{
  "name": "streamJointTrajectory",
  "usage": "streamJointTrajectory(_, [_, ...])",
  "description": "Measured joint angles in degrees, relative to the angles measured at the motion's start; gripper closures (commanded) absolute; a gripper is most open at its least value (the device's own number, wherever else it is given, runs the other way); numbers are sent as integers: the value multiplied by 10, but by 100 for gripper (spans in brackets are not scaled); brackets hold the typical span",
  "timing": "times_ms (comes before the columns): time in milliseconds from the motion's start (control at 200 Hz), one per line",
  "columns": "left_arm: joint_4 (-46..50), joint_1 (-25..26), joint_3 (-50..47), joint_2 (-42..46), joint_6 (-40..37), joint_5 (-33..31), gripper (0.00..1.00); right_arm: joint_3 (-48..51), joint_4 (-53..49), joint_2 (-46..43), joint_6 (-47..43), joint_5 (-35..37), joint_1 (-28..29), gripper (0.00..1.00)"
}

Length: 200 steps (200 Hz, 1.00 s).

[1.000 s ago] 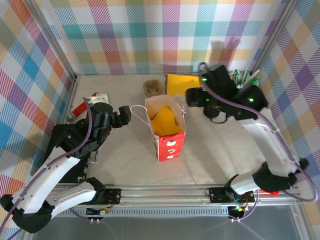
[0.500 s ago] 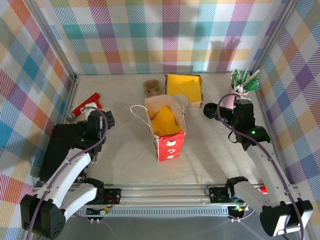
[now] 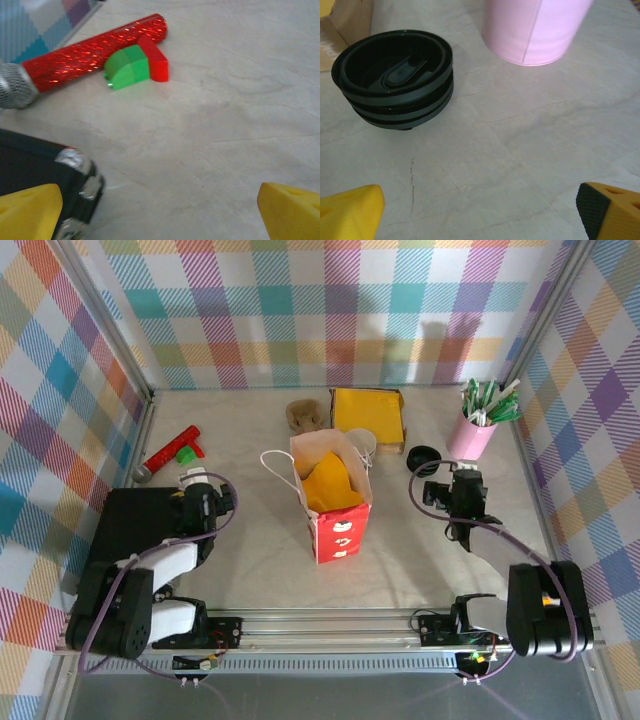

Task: Pack the takeout coffee

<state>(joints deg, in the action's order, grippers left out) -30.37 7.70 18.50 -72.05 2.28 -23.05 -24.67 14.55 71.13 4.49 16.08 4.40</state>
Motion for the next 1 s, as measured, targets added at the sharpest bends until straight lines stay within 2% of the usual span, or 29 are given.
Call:
streamJointTrajectory(305, [-233, -15, -12, -172, -30, 94, 0, 16, 216, 94, -42, -76, -5, 1])
streamJointTrajectory(510, [-222, -15, 12, -180, -29, 84, 0, 24, 300, 159, -48, -100, -9, 1])
streamJointTrajectory(1000, [-207, -15, 33, -181, -21, 62, 0, 24, 314, 168, -47, -121, -23, 1])
